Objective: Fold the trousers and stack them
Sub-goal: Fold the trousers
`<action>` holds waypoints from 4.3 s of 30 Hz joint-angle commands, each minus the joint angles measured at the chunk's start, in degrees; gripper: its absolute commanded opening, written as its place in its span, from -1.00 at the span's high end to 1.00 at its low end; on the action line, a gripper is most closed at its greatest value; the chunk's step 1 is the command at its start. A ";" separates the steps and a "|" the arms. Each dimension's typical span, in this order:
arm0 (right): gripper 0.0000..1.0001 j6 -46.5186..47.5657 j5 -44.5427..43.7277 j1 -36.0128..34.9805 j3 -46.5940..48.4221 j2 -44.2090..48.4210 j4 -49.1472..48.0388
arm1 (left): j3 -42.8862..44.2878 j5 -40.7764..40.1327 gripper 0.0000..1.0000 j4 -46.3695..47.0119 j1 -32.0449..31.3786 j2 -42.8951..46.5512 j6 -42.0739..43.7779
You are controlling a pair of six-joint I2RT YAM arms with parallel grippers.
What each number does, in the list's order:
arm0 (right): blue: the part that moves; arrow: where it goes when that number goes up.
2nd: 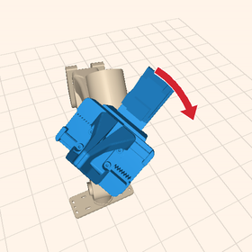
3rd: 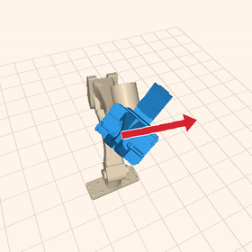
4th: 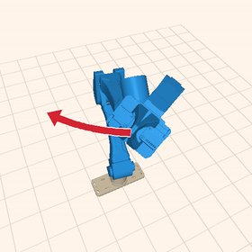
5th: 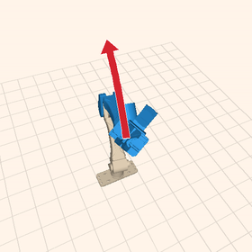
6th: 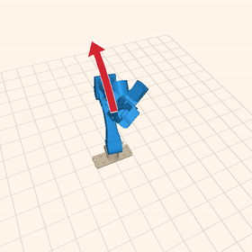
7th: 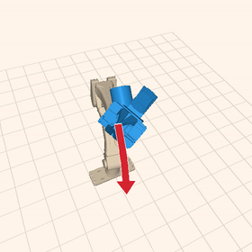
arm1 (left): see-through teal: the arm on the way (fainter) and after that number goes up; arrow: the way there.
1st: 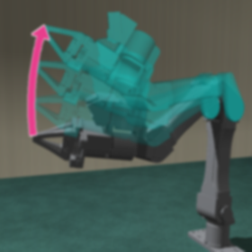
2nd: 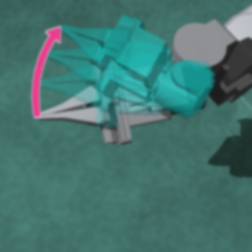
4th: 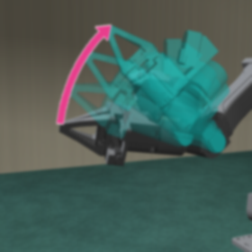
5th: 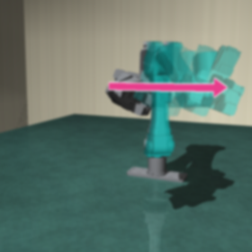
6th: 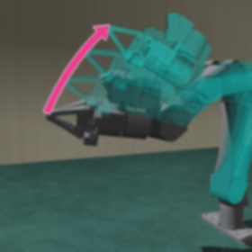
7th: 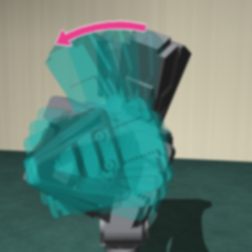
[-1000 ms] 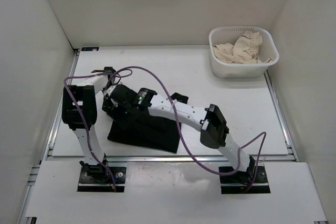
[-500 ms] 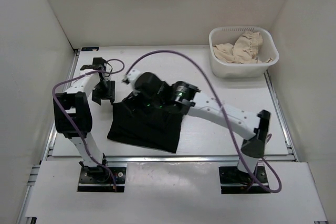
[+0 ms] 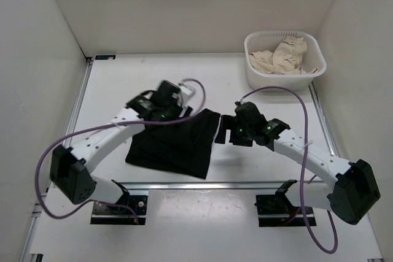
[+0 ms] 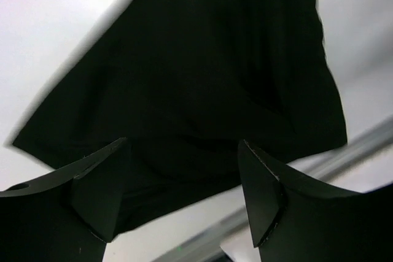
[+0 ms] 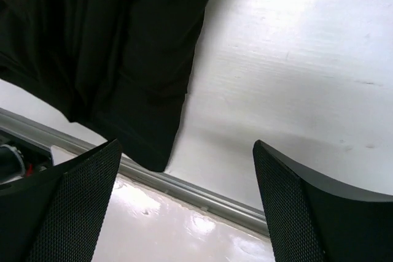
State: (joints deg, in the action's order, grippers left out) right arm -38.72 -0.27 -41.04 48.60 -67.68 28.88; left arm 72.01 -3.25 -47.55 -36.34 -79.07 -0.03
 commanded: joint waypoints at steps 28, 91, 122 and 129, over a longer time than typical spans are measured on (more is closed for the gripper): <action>-0.91 -2.86 16.97 -5.11 -6.07 -15.01 -20.09 | 8.22 -9.77 0.72 -2.53 -6.93 -13.49 0.03; 0.72 2.04 24.71 20.02 11.16 -34.45 -9.74 | 18.15 23.99 0.72 -12.39 34.85 -40.62 0.03; -0.17 10.07 28.40 24.34 11.79 -37.00 -4.53 | 42.07 23.72 -0.08 -13.62 19.12 -51.36 0.03; -0.19 9.54 27.78 24.34 10.64 -35.94 -5.07 | 39.70 25.29 -0.08 -15.55 19.11 -52.50 0.03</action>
State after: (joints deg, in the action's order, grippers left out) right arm -29.54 28.67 -16.62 60.31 -104.97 23.81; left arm 111.48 18.83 -61.63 -16.93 -133.62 -0.05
